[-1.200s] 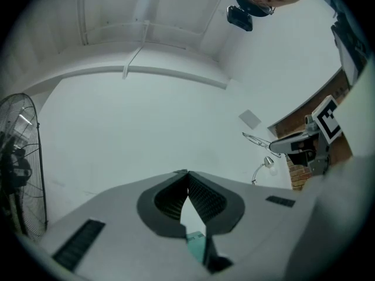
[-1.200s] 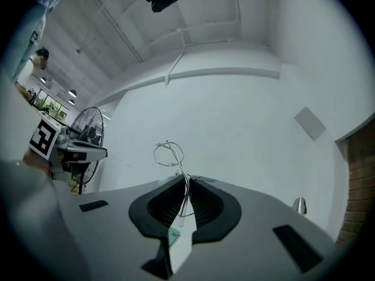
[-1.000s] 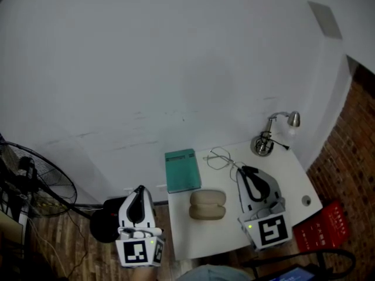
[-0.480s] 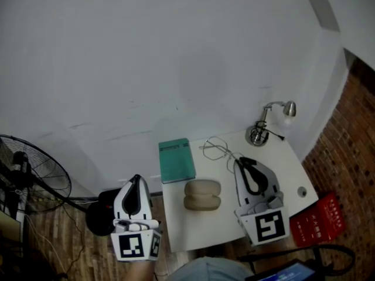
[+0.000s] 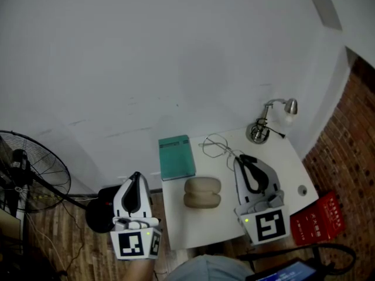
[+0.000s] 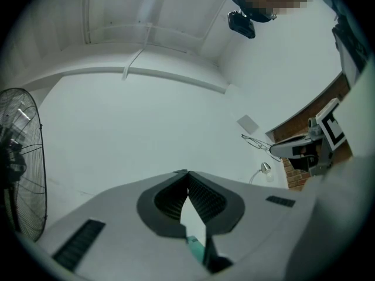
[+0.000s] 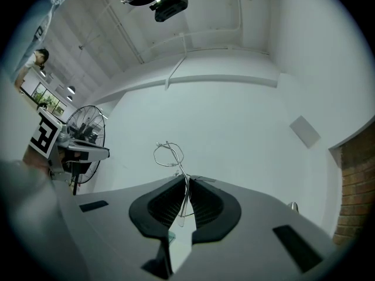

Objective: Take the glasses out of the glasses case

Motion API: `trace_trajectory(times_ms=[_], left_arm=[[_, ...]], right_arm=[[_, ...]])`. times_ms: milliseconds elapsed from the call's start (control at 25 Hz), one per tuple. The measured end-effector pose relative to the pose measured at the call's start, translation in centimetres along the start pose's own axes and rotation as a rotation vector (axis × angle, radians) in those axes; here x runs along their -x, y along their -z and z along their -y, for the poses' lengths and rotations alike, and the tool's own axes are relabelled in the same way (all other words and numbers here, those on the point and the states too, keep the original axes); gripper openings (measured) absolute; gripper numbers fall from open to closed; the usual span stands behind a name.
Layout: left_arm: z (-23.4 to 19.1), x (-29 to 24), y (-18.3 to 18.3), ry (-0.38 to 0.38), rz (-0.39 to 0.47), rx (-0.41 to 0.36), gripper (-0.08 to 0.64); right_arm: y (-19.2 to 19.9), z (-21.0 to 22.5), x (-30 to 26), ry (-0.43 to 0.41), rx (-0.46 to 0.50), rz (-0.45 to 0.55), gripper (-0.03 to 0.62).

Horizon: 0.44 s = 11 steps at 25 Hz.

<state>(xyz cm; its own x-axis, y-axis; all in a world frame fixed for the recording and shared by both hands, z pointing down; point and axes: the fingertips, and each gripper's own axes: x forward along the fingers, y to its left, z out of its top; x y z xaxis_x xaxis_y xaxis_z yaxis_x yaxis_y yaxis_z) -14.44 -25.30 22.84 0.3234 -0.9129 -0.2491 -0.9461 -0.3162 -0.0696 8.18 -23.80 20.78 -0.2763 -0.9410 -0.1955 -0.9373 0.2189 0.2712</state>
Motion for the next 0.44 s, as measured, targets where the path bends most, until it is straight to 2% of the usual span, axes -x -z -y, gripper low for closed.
trace_trajectory(times_ms=[440], left_arm=[[0.24, -0.33, 0.42, -0.003, -0.009, 0.002, 0.006]], right_arm=[[0.42, 0.11, -0.27, -0.01, -0.001, -0.006, 0.04]])
